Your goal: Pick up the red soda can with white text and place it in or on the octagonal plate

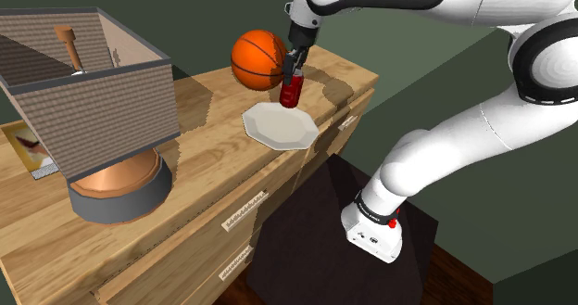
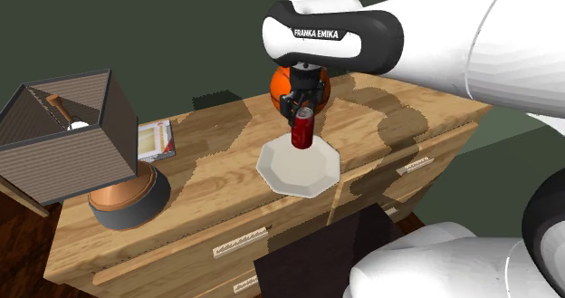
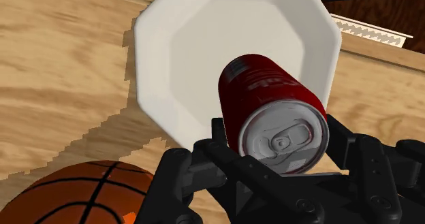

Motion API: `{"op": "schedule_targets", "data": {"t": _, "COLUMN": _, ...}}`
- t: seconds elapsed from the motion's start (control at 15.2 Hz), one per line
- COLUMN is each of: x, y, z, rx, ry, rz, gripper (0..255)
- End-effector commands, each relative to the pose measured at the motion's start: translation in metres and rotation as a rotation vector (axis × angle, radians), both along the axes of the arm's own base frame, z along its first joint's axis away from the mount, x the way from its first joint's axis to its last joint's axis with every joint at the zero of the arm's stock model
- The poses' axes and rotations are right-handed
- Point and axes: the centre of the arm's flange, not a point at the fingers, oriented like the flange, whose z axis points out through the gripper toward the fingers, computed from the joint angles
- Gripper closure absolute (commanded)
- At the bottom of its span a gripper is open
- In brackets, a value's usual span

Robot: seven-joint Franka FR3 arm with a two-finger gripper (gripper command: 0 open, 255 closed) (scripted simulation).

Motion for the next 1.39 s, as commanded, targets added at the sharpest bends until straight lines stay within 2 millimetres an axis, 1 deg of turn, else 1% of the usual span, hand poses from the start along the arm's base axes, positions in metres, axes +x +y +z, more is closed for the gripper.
{"op": "schedule_targets", "data": {"t": 0.0, "x": 0.0, "y": -0.001, "z": -0.01, "rx": 0.0, "ry": -0.001, "rz": 0.0, "gripper": 255}}
{"op": "schedule_targets", "data": {"t": 0.92, "x": 0.0, "y": -0.001, "z": -0.084, "rx": 0.0, "ry": -0.001, "rz": 0.0, "gripper": 255}}
{"op": "schedule_targets", "data": {"t": 0.99, "x": 0.0, "y": -0.001, "z": -0.088, "rx": 0.0, "ry": -0.001, "rz": 0.0, "gripper": 255}}
{"op": "schedule_targets", "data": {"t": 1.32, "x": 0.0, "y": -0.001, "z": -0.088, "rx": 0.0, "ry": -0.001, "rz": 0.0, "gripper": 255}}
